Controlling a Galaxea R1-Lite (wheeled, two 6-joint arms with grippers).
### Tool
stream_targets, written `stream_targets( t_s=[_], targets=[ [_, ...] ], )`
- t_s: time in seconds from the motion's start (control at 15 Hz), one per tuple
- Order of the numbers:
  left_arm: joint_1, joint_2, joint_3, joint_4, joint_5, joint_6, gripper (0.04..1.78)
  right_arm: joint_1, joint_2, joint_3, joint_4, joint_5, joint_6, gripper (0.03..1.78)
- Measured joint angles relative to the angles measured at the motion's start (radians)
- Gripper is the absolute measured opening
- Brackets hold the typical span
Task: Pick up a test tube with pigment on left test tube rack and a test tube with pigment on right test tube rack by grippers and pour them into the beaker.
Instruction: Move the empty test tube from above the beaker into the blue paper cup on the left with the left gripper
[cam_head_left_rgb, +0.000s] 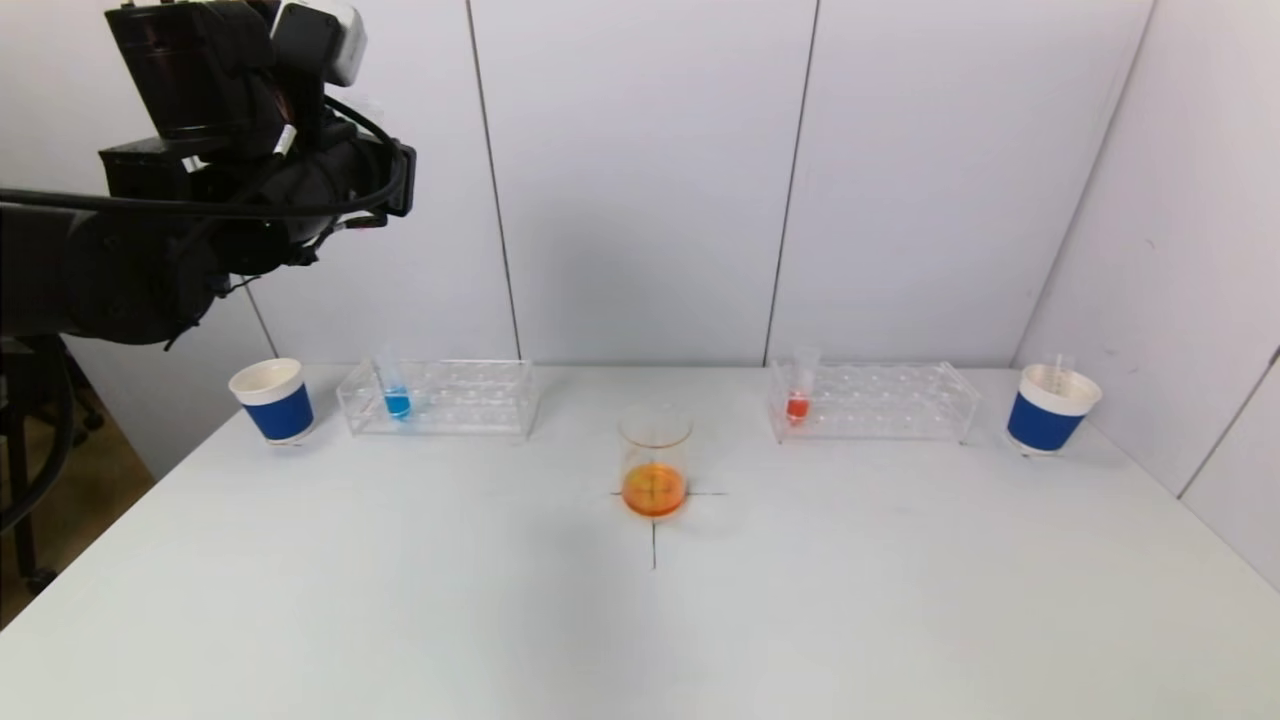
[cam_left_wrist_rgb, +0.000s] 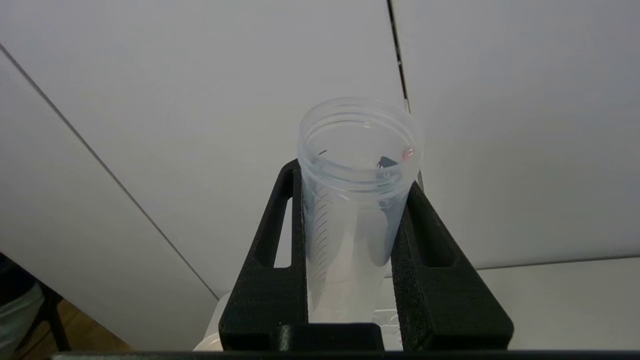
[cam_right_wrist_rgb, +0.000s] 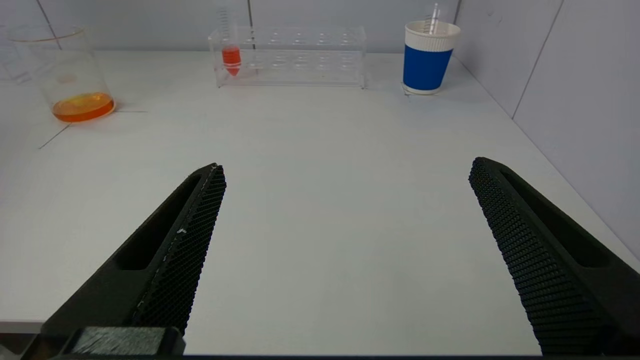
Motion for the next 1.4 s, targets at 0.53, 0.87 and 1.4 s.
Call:
stream_targets(
  t_s=[0.53,0.87,1.4],
  targets=[
    [0.196,-0.013,0.078,0.0,-0.001,-0.156,0.49,0.0,0.0,0.0,0.0,0.0,0.0,1.77],
    [0.302,0.034,0.088,-0.01,-0.011,-0.194,0.49,0.0,0.0,0.0,0.0,0.0,0.0,1.77],
    [0.386,0.179,0.091,-0.128,-0.012,-0.227,0.49,0.0,0.0,0.0,0.0,0.0,0.0,1.77]
  ],
)
